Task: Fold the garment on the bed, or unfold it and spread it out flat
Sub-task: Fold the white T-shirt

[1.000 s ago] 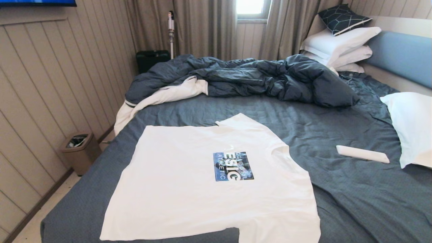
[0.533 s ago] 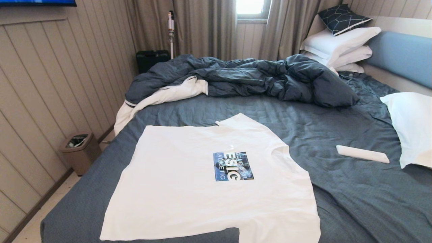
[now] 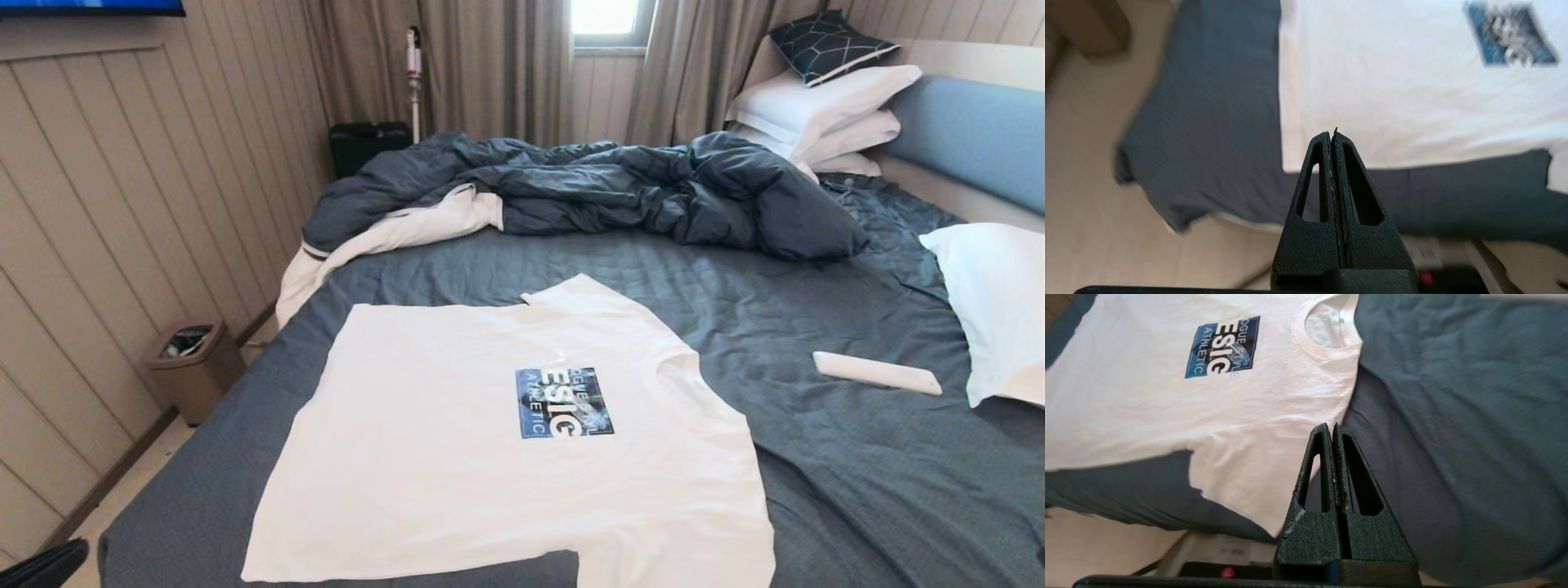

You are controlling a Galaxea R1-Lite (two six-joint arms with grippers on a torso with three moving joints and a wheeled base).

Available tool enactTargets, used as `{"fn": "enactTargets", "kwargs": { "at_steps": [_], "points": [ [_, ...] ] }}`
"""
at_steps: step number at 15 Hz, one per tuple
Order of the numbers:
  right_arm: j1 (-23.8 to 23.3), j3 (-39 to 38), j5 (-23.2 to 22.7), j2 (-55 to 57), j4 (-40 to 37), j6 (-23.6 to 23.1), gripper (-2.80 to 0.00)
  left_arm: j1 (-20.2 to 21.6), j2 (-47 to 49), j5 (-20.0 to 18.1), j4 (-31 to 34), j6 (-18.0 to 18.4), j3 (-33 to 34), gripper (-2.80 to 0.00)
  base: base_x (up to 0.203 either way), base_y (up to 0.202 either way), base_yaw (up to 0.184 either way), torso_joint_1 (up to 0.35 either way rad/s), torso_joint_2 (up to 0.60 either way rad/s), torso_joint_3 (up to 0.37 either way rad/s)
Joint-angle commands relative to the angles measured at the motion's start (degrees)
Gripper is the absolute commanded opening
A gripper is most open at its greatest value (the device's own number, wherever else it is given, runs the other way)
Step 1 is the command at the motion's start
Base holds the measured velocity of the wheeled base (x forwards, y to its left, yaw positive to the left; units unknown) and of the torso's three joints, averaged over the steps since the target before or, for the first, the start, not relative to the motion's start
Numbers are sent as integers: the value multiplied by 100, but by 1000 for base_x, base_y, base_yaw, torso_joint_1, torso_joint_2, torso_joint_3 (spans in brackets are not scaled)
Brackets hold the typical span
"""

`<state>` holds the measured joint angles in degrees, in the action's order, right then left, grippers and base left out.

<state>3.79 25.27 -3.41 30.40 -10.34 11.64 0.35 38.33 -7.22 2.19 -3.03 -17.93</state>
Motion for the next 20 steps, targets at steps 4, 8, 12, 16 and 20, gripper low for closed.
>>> {"fn": "enactTargets", "kwargs": {
  "at_steps": [4,8,12,16,20],
  "points": [
    [-294,824,-387,2896,880,851,-280,0,4006,-427,-1385,-66,5,-280,0,0,0,0,0,0],
    [-1058,1333,-1177,3458,668,957,-280,189,5292,-1581,-2127,-64,-302,-280,0,0,0,0,0,0],
    [-1474,1710,-1588,3903,630,805,-280,1013,5667,-2674,-640,33,-1561,-280,0,0,0,0,0,0],
    [-1495,1857,-1627,3991,621,805,-280,1652,6359,-3129,455,1085,-1980,-280,0,0,0,0,0,0],
    [-1504,2123,-1627,4018,609,826,-280,1661,6685,-3085,382,1121,-2113,0,0,0,0,0,0,0]
  ]
}}
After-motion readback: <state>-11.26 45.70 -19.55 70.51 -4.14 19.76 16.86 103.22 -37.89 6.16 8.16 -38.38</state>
